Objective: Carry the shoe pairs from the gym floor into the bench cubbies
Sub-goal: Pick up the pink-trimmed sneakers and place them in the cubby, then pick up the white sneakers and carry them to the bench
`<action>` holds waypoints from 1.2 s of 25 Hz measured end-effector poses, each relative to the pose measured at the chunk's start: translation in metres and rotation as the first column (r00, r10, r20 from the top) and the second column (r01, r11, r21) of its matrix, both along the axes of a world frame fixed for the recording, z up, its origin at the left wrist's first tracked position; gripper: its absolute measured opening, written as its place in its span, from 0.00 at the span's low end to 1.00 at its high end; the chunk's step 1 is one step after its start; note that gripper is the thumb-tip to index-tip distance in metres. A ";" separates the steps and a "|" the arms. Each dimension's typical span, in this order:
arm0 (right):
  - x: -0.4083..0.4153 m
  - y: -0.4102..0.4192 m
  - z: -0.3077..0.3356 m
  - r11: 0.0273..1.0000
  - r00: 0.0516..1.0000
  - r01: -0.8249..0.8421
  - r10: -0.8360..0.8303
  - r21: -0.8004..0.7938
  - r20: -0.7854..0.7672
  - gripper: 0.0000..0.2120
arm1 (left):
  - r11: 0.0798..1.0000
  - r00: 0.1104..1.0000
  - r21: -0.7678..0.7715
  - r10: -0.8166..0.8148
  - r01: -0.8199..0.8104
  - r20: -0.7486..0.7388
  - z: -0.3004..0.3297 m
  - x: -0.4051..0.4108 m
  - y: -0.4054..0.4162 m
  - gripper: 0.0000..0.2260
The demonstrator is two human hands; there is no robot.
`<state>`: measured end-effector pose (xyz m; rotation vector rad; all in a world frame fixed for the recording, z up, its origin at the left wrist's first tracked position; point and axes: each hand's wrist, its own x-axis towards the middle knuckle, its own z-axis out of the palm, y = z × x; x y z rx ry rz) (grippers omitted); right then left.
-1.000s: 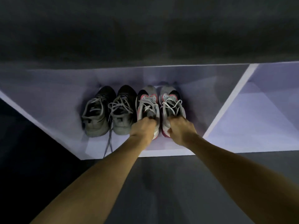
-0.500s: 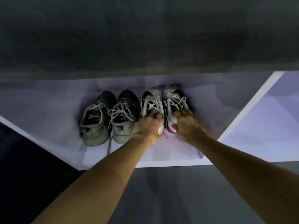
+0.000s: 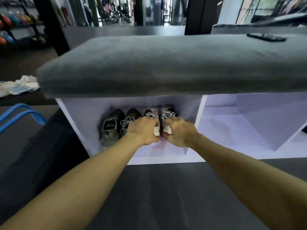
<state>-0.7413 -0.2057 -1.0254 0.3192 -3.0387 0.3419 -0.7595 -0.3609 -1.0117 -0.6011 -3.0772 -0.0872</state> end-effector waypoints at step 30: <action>0.300 0.031 1.011 0.993 0.825 -0.120 0.098 -0.003 -0.556 0.20 | 0.986 0.868 0.154 0.019 0.066 -0.497 0.995 0.314 -0.013 0.30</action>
